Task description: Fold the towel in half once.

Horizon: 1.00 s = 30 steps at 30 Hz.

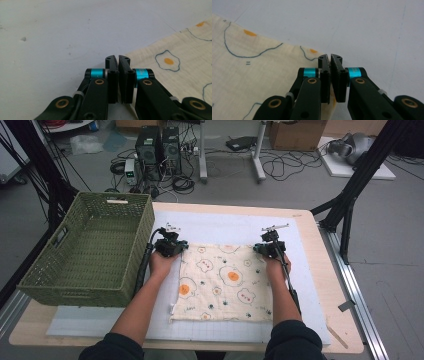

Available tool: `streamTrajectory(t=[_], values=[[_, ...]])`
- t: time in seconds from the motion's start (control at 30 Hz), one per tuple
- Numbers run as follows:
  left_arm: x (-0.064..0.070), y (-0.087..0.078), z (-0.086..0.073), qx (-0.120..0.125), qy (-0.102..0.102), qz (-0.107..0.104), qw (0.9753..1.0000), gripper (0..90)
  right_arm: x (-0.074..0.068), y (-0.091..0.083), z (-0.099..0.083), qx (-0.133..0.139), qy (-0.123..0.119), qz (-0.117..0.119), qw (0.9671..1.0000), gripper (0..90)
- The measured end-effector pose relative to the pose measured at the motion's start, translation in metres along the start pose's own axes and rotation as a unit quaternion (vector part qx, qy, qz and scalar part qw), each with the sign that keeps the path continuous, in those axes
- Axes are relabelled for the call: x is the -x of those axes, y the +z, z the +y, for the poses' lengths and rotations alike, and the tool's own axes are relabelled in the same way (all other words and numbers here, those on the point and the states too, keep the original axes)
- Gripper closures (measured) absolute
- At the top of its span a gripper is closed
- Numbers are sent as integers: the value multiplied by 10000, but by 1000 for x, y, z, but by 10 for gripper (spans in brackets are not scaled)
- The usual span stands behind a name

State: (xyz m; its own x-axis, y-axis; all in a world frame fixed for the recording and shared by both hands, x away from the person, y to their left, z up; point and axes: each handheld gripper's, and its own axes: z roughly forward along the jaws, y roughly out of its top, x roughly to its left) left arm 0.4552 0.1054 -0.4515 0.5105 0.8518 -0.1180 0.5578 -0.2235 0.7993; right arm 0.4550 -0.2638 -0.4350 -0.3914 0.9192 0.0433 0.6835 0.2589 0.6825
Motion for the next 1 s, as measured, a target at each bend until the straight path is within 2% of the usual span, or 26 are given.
streamTrajectory(t=[0.03, 0.1, 0.17, 0.23, 0.3, 0.43, 0.53, 0.63, 0.73, 0.8, 0.83, 0.9, 1.0], values=[[0, -1, 0, 48, -127, -69, 9999, 860, 1, -2, 1, 66, 13, -4, 10000, 866], [5, -3, 5, 219, -101, -58, 9997, 860, 4, -6, 4, 181, 20, -41, 9998, 867], [9, -8, 11, 555, -22, 55, 9984, 861, 6, -9, 6, 315, 46, -75, 9995, 867], [7, -12, 16, 797, -109, 163, 9966, 862, 9, -13, 8, 437, 155, -72, 9989, 866], [0, -14, 22, 617, -230, 90, 9978, 862, 11, -17, 11, 648, 240, -27, 9976, 866], [-1, -25, 30, 896, -367, -17, 9953, 861, 8, -22, 17, 896, 214, -23, 9957, 866], [1, -30, 30, 857, -300, -117, 9958, 860, 7, -24, 16, 839, 151, 43, 9963, 865], [3, -35, 27, 828, -230, -161, 9962, 859, 5, -31, 15, 900, 62, 132, 9958, 864], [5, -41, 22, 884, -296, -224, 9954, 858, 4, -38, 13, 873, -107, 175, 9960, 865], [7, -45, 21, 765, -222, -302, 9964, 858, 3, -43, 11, 896, -101, 213, 9957, 864], [9, -48, 21, 772, -148, -318, 9964, 857, 2, -46, 9, 917, -84, 254, 9954, 864], [12, -56, 21, 943, -116, -345, 9949, 857, 1, -50, 5, 945, -137, 303, 9950, 864], [16, -65, 17, 978, -25, -399, 9944, 857, -2, -58, -3, 986, -184, 399, 9942, 863]])
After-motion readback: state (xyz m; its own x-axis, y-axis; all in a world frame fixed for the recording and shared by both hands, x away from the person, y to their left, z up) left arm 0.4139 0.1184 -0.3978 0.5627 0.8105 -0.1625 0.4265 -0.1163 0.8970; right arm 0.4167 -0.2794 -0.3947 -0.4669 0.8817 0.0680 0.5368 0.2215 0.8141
